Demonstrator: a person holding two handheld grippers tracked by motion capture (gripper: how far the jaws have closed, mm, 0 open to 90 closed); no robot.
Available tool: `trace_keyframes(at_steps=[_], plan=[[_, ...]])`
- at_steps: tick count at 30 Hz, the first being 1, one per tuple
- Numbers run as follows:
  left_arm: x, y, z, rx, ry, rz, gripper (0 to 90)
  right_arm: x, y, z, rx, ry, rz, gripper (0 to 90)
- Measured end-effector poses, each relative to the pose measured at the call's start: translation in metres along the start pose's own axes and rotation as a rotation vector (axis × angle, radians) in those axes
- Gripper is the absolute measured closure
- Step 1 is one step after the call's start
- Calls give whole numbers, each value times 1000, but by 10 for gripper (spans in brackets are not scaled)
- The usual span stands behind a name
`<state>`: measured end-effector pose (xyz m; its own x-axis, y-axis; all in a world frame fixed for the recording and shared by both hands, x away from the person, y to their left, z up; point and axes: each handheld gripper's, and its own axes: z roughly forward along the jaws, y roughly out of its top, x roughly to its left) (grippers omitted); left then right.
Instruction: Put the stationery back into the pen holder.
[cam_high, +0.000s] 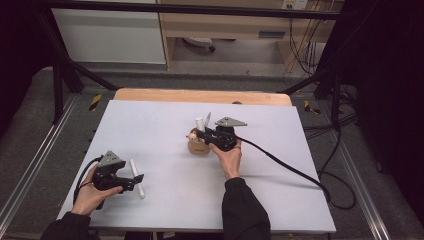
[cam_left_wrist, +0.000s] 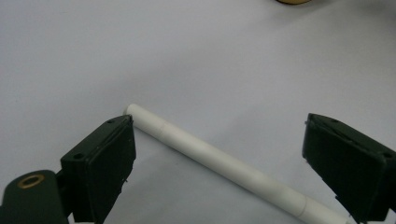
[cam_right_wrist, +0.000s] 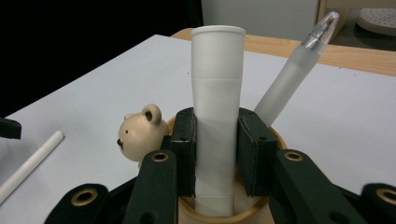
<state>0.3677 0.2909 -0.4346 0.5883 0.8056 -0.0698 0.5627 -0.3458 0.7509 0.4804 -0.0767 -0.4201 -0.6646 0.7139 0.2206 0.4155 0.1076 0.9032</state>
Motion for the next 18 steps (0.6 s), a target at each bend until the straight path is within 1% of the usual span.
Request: trace_keyframes(at_steps=[4,7,10,11,13,15,17,18], plan=[[-1,0,0,0,0,1,95,-1,-3,-1,8,-3,-1,707],[-1,0,0,0,0,0,95,-1,-4,-2,5,-2,-7,706],[0,0,0,1,0,2,95,-1,-3,-3,14,0,-18,698],[0,0,0,1,0,1,95,0,-3,-4,16,3,-19,685],[-1,0,0,1,-1,1,95,1,-1,-6,18,1,-23,632],[0,0,0,0,-1,2,95,1,1,-9,25,-1,-39,600],[0,0,-1,-1,0,0,95,2,3,-14,32,-13,-60,568],[0,0,-1,-2,0,-1,95,2,5,-17,34,-10,-66,548]])
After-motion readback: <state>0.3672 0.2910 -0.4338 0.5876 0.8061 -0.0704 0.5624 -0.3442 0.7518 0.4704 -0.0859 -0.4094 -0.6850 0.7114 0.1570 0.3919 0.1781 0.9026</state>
